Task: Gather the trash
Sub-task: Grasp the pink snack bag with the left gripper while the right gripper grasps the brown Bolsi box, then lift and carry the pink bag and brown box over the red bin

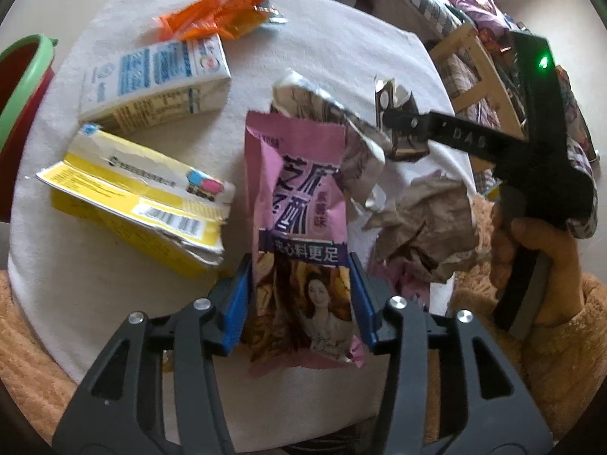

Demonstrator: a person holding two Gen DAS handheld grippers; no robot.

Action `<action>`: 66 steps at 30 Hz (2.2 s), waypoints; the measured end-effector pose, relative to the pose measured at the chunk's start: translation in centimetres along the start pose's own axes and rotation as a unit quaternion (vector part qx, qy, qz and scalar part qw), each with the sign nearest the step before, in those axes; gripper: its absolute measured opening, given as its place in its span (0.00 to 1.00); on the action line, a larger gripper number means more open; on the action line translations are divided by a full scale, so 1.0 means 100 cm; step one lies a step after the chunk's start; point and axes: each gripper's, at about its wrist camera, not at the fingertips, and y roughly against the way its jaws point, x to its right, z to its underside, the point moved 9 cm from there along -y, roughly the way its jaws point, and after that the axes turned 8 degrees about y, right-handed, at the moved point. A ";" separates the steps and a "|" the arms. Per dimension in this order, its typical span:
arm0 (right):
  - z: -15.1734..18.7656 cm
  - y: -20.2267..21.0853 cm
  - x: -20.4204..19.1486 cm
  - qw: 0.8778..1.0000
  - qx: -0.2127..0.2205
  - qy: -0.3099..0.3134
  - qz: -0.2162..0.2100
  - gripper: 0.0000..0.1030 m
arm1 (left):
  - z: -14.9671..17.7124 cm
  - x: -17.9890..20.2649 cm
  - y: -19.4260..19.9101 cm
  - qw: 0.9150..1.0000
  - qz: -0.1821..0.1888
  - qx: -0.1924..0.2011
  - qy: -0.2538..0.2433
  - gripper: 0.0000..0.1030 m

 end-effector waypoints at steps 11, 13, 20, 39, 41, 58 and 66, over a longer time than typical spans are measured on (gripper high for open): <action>-0.003 0.001 -0.002 1.000 0.007 -0.005 0.001 0.46 | 0.012 0.000 -0.014 1.000 0.004 -0.027 0.006 0.41; -0.003 0.000 -0.001 1.000 0.005 -0.007 0.002 0.47 | 0.013 -0.002 -0.011 1.000 0.005 -0.024 0.007 0.37; 0.001 -0.004 0.007 1.000 -0.004 -0.021 0.009 0.49 | 0.009 -0.005 -0.005 1.000 0.003 -0.013 0.005 0.29; -0.021 0.057 -0.005 0.996 0.087 -0.024 0.001 0.45 | -0.027 -0.010 0.059 0.994 -0.019 0.106 -0.021 0.27; -0.026 0.064 -0.012 0.995 0.095 -0.019 -0.002 0.45 | -0.030 -0.015 0.066 0.992 -0.025 0.118 -0.020 0.27; -0.039 0.078 -0.072 0.993 0.106 0.047 -0.024 0.45 | -0.048 -0.079 0.103 0.982 -0.050 0.175 0.055 0.27; -0.036 0.075 -0.111 0.991 0.098 0.086 -0.042 0.45 | -0.046 -0.092 0.106 0.980 -0.050 0.178 0.071 0.27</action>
